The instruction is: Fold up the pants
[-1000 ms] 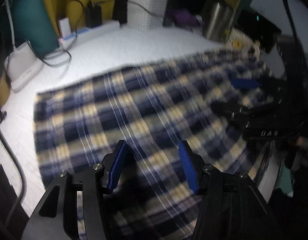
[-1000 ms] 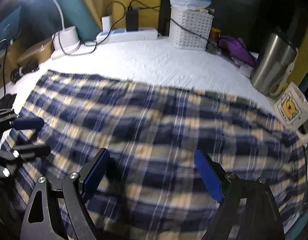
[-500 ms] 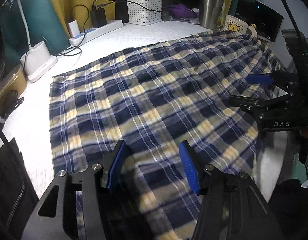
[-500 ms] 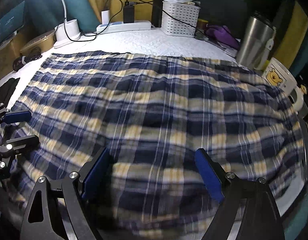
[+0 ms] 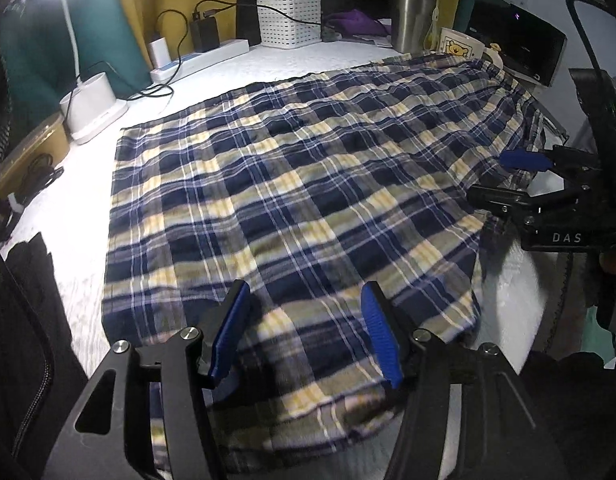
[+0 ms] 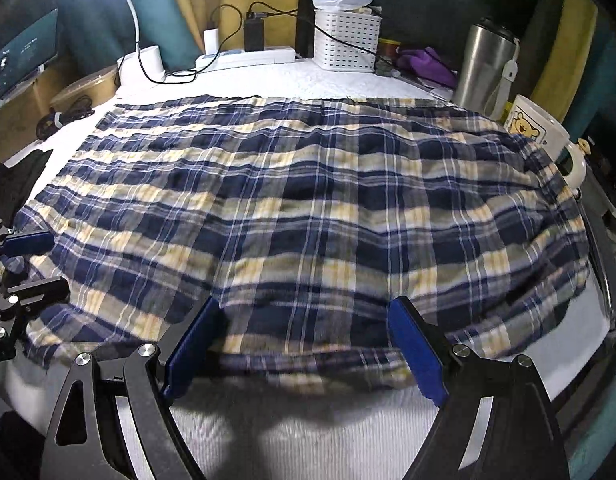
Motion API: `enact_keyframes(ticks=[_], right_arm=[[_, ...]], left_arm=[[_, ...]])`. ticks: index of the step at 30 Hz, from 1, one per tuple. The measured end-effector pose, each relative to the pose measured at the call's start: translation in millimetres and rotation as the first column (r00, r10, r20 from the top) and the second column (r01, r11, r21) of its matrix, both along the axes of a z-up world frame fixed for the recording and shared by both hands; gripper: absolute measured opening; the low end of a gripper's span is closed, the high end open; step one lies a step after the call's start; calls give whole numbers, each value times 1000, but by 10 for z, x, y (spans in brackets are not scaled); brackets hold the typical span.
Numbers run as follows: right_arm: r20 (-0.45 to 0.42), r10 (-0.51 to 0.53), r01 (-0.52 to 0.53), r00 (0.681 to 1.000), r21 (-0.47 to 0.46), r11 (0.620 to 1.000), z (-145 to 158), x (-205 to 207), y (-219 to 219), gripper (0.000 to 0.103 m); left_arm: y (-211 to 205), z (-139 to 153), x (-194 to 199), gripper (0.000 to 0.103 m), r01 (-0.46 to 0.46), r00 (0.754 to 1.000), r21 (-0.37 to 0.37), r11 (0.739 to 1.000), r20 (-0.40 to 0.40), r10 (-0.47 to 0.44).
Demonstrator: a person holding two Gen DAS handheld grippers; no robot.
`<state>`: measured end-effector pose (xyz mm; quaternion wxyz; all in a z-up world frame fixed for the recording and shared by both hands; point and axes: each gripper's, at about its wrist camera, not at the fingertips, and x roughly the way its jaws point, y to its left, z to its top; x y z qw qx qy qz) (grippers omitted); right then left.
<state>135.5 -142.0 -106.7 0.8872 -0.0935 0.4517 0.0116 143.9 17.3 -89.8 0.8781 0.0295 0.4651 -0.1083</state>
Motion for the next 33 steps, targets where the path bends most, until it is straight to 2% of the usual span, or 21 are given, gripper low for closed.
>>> enact_keyframes(ticks=[5,7,14,20,28,33], right_arm=[[11,-1,1,1000,6,1000,8,-116,-46,87],[18,-5,4,1000,17,1000,7,-162,-84,87],[32,-17,16,999,37,999,27,-257,-190,87],[48,-86,82,995,80,993,103,-423,-468,89],[97,-217,202,971,147,968,274,-549,-1058,90],[98,-246,225,964,188,956,314,-425,-1306,92]], left_arm=[[-26,85,-61,58,-2,1000,-118,993,27,6],[-79,54,-50,58,6,1000,-131,991,20,-4],[-246,-26,-152,59,59,998,-26,998,33,-59],[-124,63,-178,59,30,1000,-43,999,-5,-30],[29,280,-13,59,-78,996,-75,994,43,81],[76,383,169,59,-138,988,-84,987,59,143]])
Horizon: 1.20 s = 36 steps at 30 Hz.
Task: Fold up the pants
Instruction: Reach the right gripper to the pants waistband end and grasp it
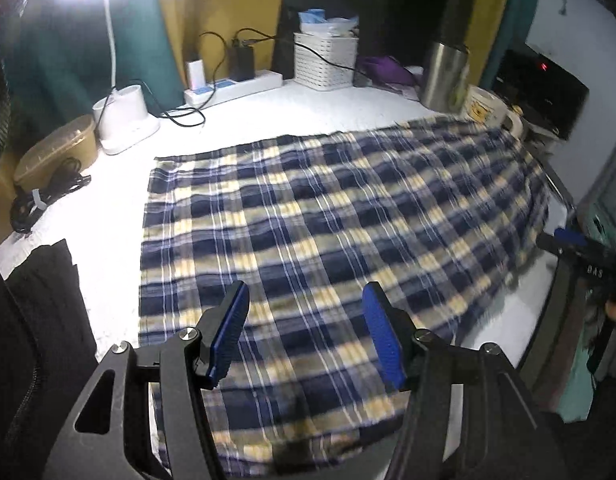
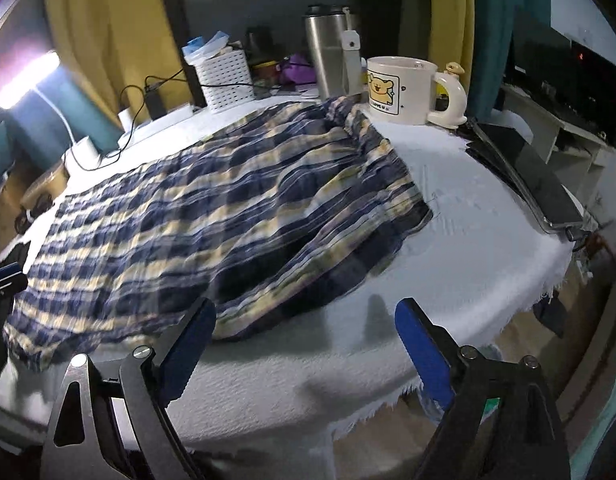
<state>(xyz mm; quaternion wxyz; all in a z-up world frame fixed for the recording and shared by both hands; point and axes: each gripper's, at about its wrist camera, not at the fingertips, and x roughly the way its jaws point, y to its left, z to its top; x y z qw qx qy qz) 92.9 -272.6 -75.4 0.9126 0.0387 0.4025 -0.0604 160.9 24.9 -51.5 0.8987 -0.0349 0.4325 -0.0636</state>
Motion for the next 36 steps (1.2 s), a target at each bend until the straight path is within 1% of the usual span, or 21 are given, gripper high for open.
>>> enact_keyframes(ticks=[2,4,6,10,21,34,35,36], right_arm=[[-5,4,-4,1000,24,1000,-15,68,-46,92],[-10,20,-20,1000,82,996,-40,158,-98,92],[-16,29,-27,999,111,993,-63,231,-130,92],[-15,36,-34,999,113,993,-64,364,-171,94],[-18,66,-62,998,176,982,-52,773,-185,95],[33,16,-25,999,295,955,-24,1073,-391,95],[39,9,-21,999,308,951,-23,1092,-409,92],[41,3,-16,999,315,949,-26,1106,-426,76]], left_arm=[[3,7,73,59,-15,1000,5,1000,-8,15],[7,8,116,59,-23,1000,10,1000,-13,23],[7,11,170,59,-35,999,13,999,-17,36],[22,23,251,59,-61,998,20,998,-20,62],[217,-10,462,59,-126,991,27,992,-47,127],[476,-47,586,59,-184,981,39,982,-62,187],[495,-57,584,59,-190,979,39,981,-64,193],[512,-64,580,59,-196,978,39,980,-66,199]])
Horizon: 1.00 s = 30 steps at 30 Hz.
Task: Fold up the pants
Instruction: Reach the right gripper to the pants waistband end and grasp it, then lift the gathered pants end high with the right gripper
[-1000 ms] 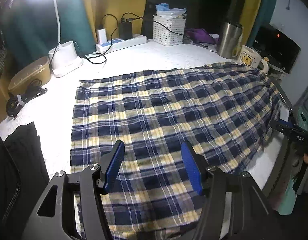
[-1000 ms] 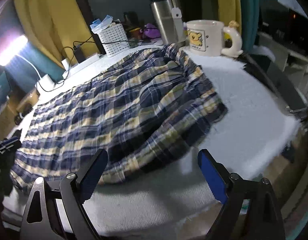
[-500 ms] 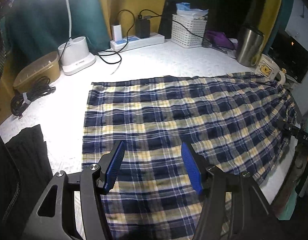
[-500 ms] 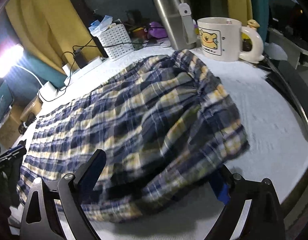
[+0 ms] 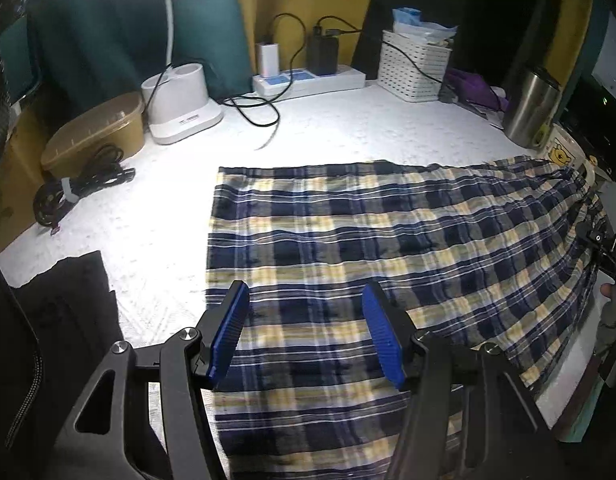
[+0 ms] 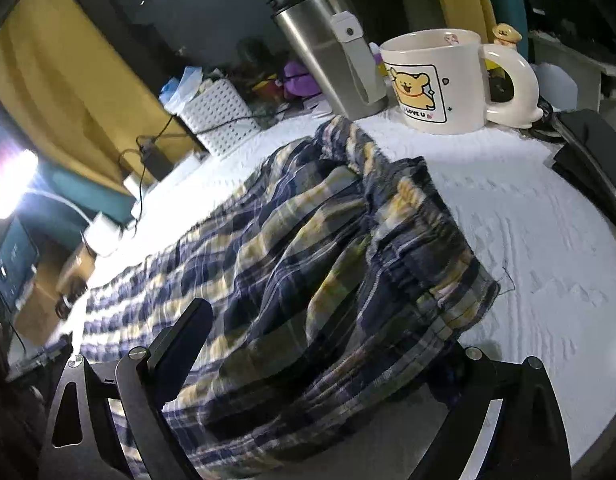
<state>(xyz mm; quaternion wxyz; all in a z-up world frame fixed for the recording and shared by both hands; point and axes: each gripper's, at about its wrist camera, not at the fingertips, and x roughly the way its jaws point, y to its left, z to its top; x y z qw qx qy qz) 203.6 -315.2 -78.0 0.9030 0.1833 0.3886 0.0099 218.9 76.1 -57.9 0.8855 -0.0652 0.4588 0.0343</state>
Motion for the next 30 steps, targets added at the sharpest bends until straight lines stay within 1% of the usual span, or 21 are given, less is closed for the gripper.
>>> enact_keyframes(ticks=[1,2,3,5,7,9,12,17,23,26,30], right_arm=[[-1,-8,8,1000,-5,1000,1,11,-14,62],[-7,-19,19,1000,-14,1000,-10,31,-34,42],[-16,-19,19,1000,1,1000,-36,51,-72,41],[-4,-7,7,1000,42,999,-50,55,-125,40],[0,-3,3,1000,61,998,-64,54,-165,34],[5,8,-8,1000,62,998,-72,54,-157,19],[33,11,-12,999,35,999,-27,19,-128,11],[53,-24,22,998,27,999,35,-80,-277,11],[76,-77,78,994,-15,997,190,-209,-500,11],[90,-59,62,994,-33,998,294,-262,-518,11],[112,-45,52,993,-65,996,427,-302,-417,11]], left_arm=[[13,-3,-3,59,-4,1000,0,1000,-1,4],[26,-6,-9,59,-9,1000,-2,1000,-2,9],[37,-7,-12,59,-12,1000,-2,1000,-2,12],[43,-10,-37,59,-15,1000,1,1000,-2,15],[57,-20,-50,59,-18,1000,4,1000,-4,18],[63,-31,-62,59,-23,1000,4,1000,-7,23],[56,-25,-74,59,-23,1000,6,1000,-7,23],[9,32,-77,59,-8,1000,13,1000,6,8],[-27,48,-70,59,5,1000,-1,1000,17,-5],[-30,29,-68,59,11,1000,-11,1000,17,-11],[-6,17,-84,59,15,1000,-24,1000,24,-14]])
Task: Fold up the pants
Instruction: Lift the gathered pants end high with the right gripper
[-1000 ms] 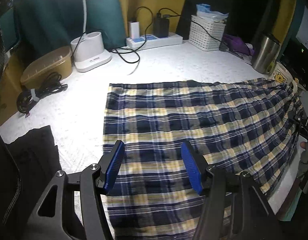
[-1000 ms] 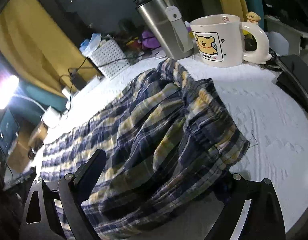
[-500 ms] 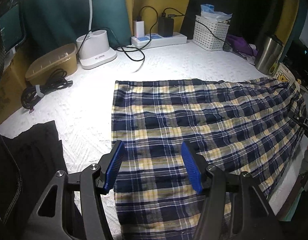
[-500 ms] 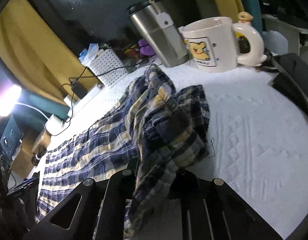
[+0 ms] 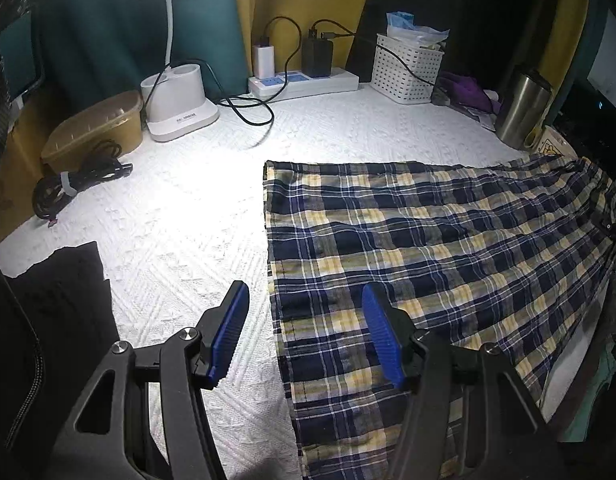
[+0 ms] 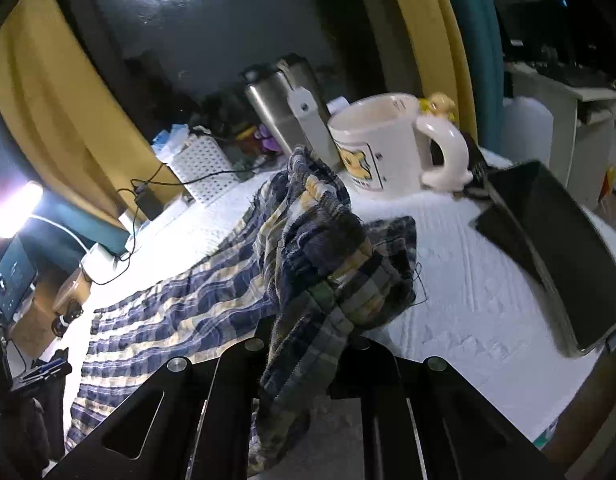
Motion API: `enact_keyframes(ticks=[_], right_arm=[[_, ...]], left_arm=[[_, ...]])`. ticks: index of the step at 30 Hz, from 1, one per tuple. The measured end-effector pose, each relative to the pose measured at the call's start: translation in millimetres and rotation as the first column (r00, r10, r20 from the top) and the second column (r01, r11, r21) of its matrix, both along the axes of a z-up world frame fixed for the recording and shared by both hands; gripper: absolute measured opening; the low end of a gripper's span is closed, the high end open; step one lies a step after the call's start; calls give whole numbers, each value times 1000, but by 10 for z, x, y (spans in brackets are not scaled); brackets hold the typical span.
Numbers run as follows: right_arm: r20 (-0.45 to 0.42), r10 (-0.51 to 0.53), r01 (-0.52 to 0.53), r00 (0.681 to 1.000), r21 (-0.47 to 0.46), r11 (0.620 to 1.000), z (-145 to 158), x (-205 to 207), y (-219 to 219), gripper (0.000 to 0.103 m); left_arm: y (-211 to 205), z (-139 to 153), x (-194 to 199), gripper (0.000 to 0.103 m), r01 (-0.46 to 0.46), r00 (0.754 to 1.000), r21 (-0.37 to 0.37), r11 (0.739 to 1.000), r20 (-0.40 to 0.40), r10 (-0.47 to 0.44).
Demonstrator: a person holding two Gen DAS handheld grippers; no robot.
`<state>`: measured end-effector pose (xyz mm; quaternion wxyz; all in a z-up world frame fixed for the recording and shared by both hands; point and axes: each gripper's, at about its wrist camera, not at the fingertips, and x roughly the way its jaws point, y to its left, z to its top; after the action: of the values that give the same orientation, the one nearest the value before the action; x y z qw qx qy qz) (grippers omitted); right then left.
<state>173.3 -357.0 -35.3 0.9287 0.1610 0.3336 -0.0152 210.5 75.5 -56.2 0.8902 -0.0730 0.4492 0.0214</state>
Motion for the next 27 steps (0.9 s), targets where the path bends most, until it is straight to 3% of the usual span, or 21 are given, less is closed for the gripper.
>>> enact_keyframes(ticks=[15,27], right_arm=[[66,49,-42,997,-111,993,529,-91,665,11],[53,143,-130,988,-189,973,685,8,1469,11]], left_arm=[[362,44,-154,59,9,997,-30,1000,73,-7],[672,103,-332,59,39,990,-23,999,139,-35]])
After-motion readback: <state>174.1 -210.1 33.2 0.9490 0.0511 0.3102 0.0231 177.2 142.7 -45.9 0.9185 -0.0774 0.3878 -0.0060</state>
